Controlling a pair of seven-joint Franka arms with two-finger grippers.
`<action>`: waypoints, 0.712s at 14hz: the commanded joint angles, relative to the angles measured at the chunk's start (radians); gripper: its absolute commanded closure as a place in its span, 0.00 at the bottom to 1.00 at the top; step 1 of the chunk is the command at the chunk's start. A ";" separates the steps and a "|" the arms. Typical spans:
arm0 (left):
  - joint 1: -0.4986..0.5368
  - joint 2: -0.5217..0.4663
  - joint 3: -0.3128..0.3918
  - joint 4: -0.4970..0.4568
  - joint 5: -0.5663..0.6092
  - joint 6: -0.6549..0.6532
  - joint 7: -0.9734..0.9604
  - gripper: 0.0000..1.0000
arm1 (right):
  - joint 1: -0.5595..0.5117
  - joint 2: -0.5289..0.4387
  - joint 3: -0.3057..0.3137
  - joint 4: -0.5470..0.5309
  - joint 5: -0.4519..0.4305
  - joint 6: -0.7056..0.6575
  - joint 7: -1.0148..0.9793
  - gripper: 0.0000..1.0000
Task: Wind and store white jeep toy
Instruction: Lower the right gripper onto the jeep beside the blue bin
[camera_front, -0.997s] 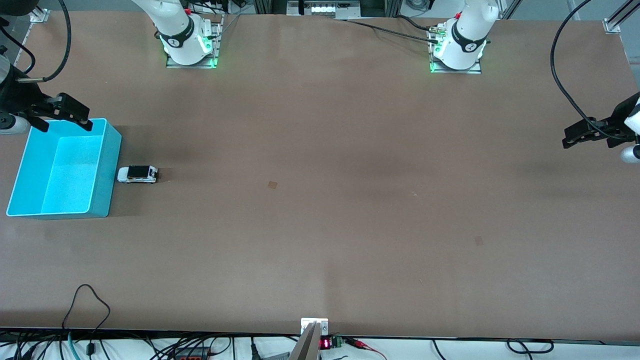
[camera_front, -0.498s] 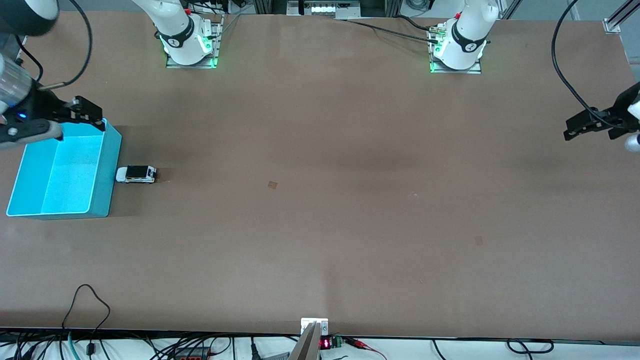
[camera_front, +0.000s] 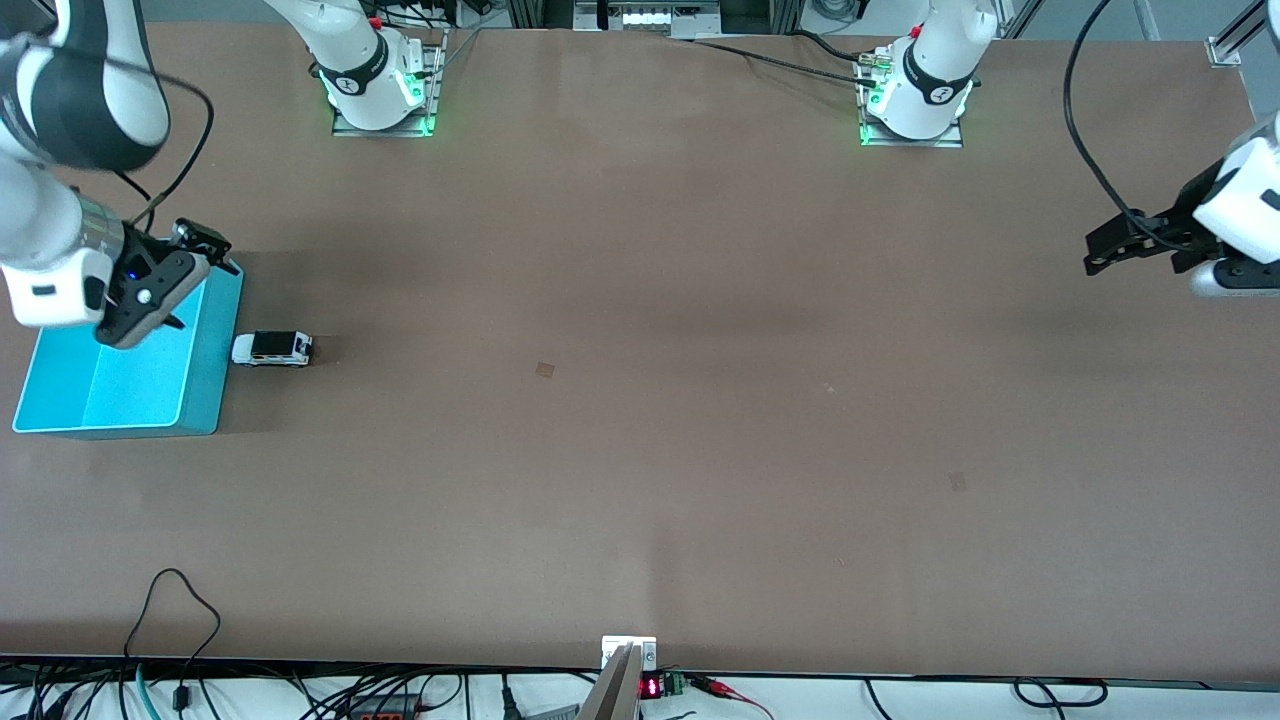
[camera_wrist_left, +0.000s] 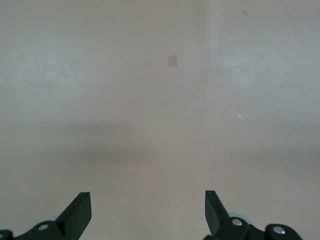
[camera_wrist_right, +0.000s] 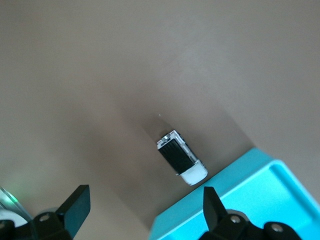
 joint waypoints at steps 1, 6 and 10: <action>0.003 0.006 0.002 -0.025 -0.045 0.128 0.004 0.00 | -0.048 0.090 0.008 0.005 0.016 0.052 -0.237 0.00; -0.004 0.029 -0.006 -0.011 -0.079 -0.009 0.007 0.00 | -0.088 0.138 0.008 -0.136 0.016 0.286 -0.474 0.00; -0.010 0.055 -0.008 0.020 -0.076 -0.012 -0.002 0.00 | -0.119 0.144 0.009 -0.279 0.017 0.484 -0.534 0.00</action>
